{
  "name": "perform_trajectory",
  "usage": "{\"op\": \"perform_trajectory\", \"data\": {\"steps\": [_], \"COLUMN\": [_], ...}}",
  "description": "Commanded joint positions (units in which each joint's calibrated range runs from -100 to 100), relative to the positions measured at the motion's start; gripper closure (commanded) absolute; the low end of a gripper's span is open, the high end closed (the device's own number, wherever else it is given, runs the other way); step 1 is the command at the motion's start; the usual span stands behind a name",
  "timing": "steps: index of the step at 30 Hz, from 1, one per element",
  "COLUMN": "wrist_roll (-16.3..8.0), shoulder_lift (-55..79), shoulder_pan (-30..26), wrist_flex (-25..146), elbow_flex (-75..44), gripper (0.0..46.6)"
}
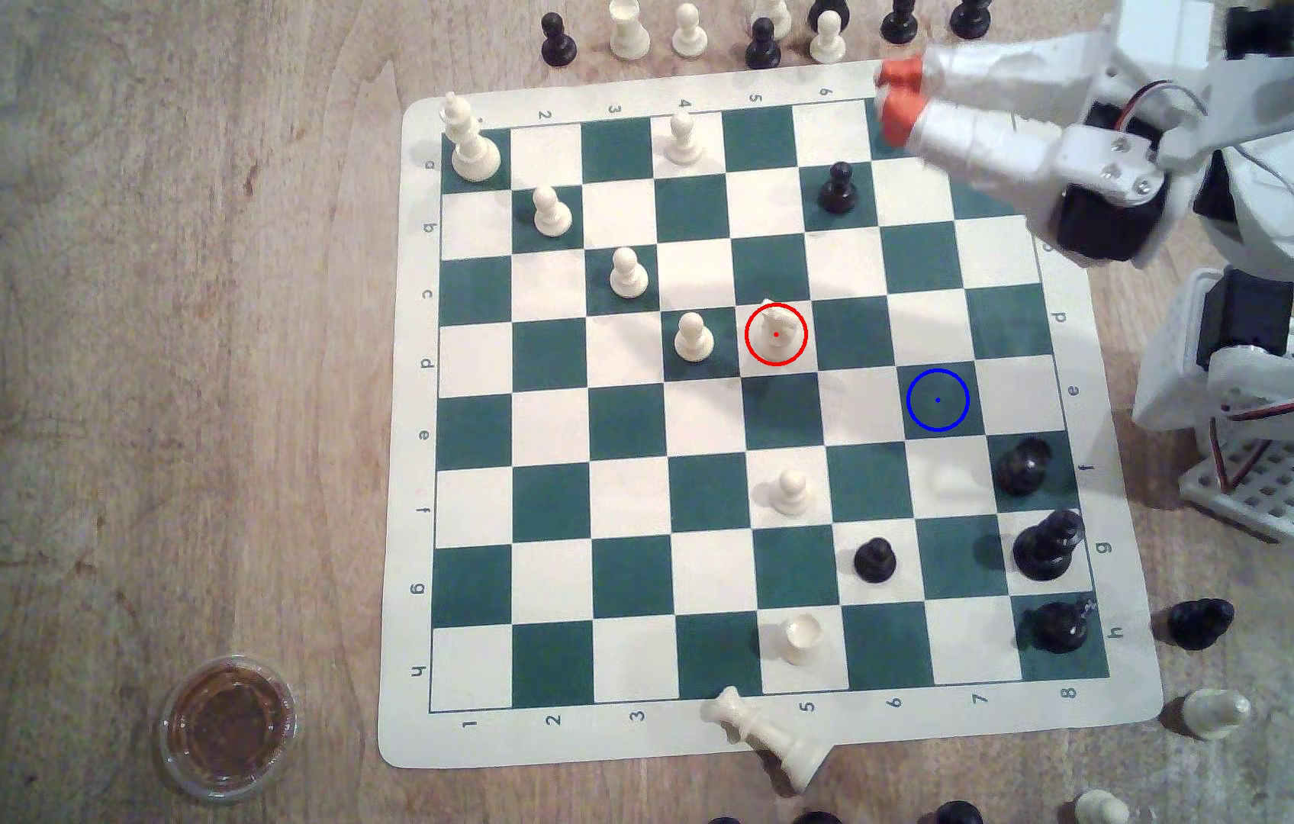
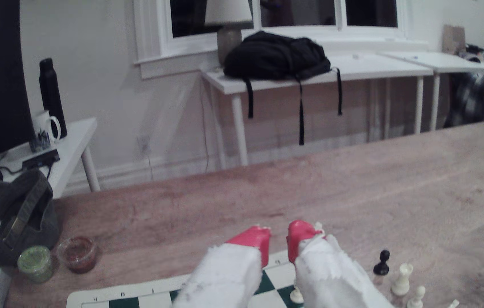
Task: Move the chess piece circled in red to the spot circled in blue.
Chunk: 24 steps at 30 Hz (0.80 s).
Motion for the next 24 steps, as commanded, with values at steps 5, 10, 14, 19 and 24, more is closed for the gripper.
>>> {"op": "perform_trajectory", "data": {"steps": [5, 10, 14, 19, 24], "wrist_roll": [-3.71, -4.15, -4.25, -4.15, -4.35], "shoulder_lift": [15.04, 22.68, 24.38, 23.19, 24.04], "shoulder_pan": [0.46, 1.32, 1.32, -0.72, -0.64], "wrist_flex": [10.20, 13.06, 14.21, 16.59, 20.76], "elbow_flex": [-11.79, -16.33, -17.41, -21.58, -30.47], "gripper": [40.2, 37.2, 35.2, 35.9, 36.3]}}
